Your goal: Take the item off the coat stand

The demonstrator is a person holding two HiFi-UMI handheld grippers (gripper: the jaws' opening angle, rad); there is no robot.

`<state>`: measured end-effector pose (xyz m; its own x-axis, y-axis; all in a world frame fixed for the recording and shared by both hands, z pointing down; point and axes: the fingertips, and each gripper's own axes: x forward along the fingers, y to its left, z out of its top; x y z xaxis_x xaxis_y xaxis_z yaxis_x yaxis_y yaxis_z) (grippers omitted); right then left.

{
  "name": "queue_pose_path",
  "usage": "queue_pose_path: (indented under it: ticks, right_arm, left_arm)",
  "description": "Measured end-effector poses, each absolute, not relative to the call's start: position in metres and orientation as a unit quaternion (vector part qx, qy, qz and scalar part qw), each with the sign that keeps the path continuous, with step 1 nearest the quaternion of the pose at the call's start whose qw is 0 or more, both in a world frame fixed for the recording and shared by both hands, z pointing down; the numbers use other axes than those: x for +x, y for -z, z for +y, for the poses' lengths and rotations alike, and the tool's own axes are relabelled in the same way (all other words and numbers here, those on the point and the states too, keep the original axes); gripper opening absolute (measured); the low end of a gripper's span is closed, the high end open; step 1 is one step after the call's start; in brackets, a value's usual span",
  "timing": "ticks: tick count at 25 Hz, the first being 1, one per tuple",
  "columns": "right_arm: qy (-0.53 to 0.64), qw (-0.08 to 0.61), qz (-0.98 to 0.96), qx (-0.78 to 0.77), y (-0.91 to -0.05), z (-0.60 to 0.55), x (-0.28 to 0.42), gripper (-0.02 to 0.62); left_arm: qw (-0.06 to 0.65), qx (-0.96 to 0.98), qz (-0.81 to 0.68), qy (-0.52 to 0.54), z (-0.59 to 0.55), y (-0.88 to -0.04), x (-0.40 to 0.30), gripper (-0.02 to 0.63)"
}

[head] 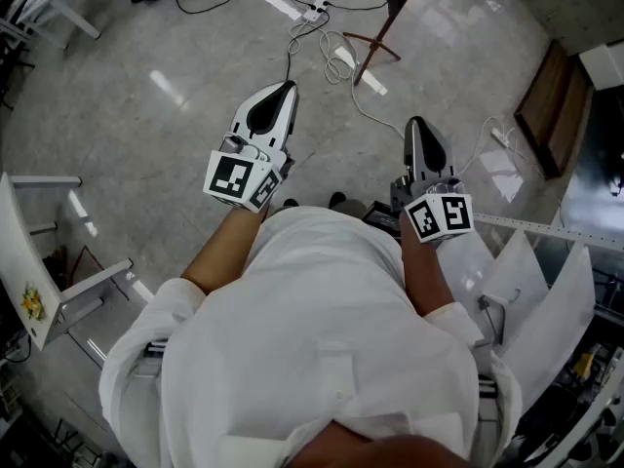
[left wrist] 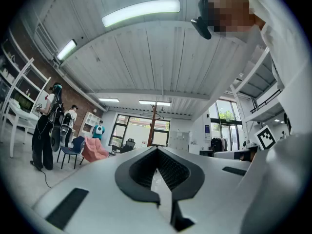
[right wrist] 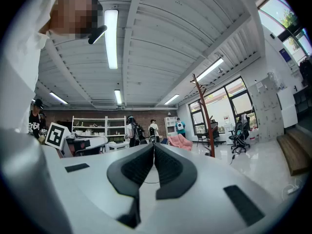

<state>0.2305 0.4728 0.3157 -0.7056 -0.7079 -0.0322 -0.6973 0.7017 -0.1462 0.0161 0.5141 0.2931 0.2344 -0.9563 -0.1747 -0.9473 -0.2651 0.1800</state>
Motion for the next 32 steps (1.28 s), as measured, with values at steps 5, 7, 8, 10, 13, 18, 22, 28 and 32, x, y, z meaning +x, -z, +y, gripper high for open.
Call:
queue_pose_path:
  ticks: [5,7,8,10,13,18,22,28,32]
  right_arm:
    - [0.050,0.051,0.918,-0.389,-0.310,0.461,0.233,0.025]
    - [0.046,0.055,0.918,-0.389,-0.308,0.456,0.235,0.025]
    - [0.046,0.056,0.918,-0.390,-0.308,0.454,0.237,0.025]
    - [0.053,0.057,0.916,-0.393,-0.310,0.451,0.241,0.025]
    - [0.068,0.068,0.913,-0.397,-0.312,0.446,0.248,0.026]
    - [0.082,0.084,0.915,-0.387,-0.313,0.441,0.252,0.026]
    - [0.092,0.088,0.921,-0.368,-0.322,0.429,0.248,0.026]
    - [0.111,0.091,0.921,-0.363,-0.346,0.364,0.233,0.026]
    - [0.117,0.094,0.922,-0.357,-0.353,0.296,0.221,0.026]
  left_arm:
    - [0.025,0.790,-0.595,0.143,0.507,-0.291,0.009,0.012]
    - [0.024,0.790,-0.596,0.143,0.504,-0.292,0.009,0.012]
    - [0.027,0.790,-0.596,0.142,0.503,-0.293,0.009,0.012]
    - [0.035,0.790,-0.595,0.142,0.501,-0.298,0.012,0.012]
    - [0.047,0.797,-0.585,0.142,0.497,-0.303,0.017,0.012]
    - [0.063,0.813,-0.560,0.147,0.483,-0.311,0.025,0.012]
    - [0.073,0.825,-0.541,0.144,0.461,-0.317,0.031,0.012]
    - [0.085,0.829,-0.541,0.117,0.411,-0.338,0.025,0.012]
    - [0.101,0.823,-0.550,0.098,0.356,-0.349,0.013,0.012]
